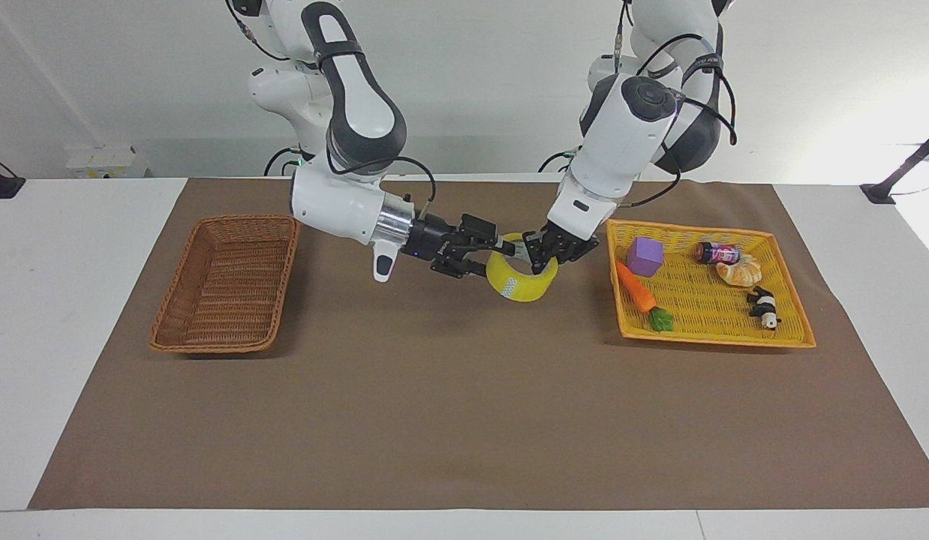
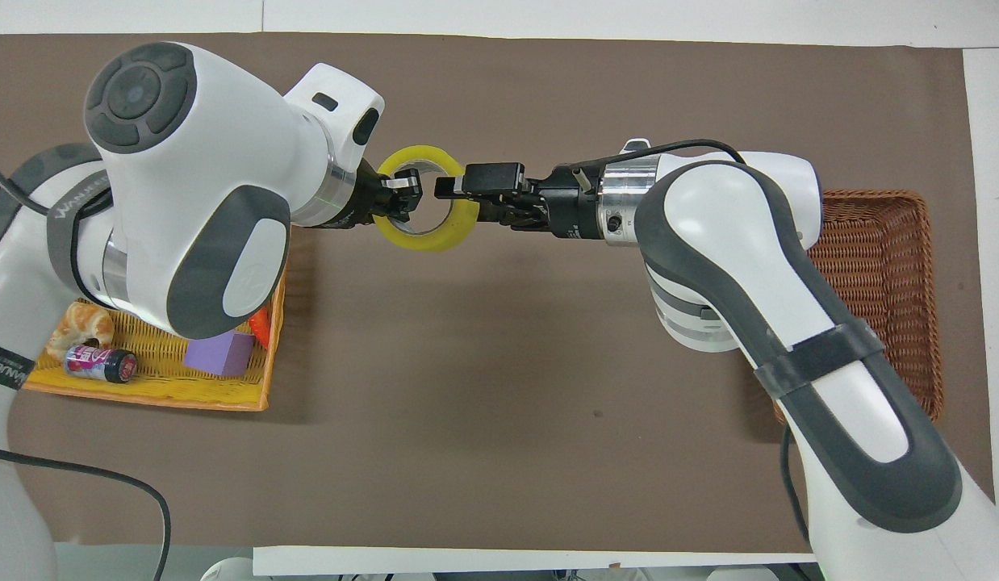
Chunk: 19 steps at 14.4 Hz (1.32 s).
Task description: Move tape to another basket
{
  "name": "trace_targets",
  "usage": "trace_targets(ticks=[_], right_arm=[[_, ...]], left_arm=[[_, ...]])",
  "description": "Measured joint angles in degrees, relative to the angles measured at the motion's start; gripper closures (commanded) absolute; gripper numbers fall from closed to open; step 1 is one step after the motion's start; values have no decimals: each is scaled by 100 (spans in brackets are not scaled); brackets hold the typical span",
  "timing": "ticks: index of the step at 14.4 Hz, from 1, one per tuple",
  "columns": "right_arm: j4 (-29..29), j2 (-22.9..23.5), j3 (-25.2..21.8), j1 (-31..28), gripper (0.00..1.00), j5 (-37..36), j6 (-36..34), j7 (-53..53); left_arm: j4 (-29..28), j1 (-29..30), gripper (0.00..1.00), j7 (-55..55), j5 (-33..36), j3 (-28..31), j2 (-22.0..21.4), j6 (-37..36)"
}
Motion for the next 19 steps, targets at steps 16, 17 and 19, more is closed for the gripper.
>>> trace_targets(ticks=[16, 17, 19], right_arm=[[-10, 52, -7, -8, 100, -2, -7, -106], [-10, 52, -9, -8, 100, -3, -9, -106], [-9, 52, -20, -62, 100, -78, -93, -138]], left_arm=[[521, 716, 0, 3, -4, 235, -149, -482], [610, 1032, 0, 18, 1, 283, -174, -738], [660, 1757, 0, 200, 175, 342, -240, -1076]])
